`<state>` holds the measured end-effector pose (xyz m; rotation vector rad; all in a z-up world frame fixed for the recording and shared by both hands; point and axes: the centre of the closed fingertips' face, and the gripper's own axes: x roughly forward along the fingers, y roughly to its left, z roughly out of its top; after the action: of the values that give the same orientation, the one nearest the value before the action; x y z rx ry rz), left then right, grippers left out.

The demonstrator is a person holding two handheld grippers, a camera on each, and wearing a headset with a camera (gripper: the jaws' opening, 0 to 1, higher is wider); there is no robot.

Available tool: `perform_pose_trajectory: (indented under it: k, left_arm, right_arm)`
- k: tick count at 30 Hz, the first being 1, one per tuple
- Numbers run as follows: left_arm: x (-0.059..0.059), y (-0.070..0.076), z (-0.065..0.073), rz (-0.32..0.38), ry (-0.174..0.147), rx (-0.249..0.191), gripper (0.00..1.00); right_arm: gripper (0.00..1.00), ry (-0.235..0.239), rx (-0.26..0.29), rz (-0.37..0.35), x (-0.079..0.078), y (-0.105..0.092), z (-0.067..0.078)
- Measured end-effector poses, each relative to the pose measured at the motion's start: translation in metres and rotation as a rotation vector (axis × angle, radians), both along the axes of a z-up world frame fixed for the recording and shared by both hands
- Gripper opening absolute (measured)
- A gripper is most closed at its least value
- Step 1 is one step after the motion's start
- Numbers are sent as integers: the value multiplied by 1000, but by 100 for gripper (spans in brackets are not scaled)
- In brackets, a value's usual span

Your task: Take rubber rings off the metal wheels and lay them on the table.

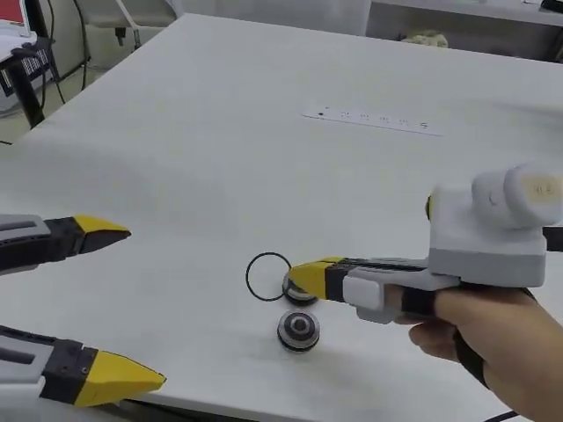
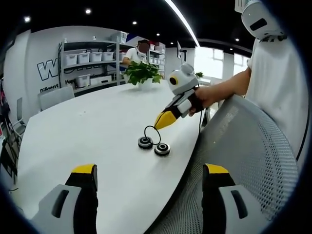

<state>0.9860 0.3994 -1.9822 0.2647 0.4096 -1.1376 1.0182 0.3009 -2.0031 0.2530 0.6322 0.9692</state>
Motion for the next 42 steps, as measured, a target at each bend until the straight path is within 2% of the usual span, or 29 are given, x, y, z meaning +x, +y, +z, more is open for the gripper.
perform_pose_trajectory:
  k: [7,13,17,20,23,29,33,42]
  left_arm:
    - [-2,-1,-1,-15,2,6,87]
    - [-2,-1,0,-9,3,0,87]
    - [0,0,1,0,1,-6,86]
    - [0,0,3,0,-3,-14,85]
    - [-1,-1,3,-2,3,-18,85]
    - [-2,-1,0,-12,6,-6,85]
    - [-2,-1,0,-12,-1,5,84]
    - [-2,1,-2,-10,5,13,84]
  right_arm:
    - [0,-7,-12,46,-7,16,-11]
    - [0,-37,-62,119,-17,31,-24]
    - [0,-76,-93,150,-19,36,-31]
    - [0,-64,-99,154,-19,35,-35]
    - [0,-84,-116,151,-16,33,-37]
    - [0,-73,-167,158,-17,27,-52]
    - [0,-84,-184,169,-18,27,-54]
    - [0,-118,-217,197,-20,28,-58]
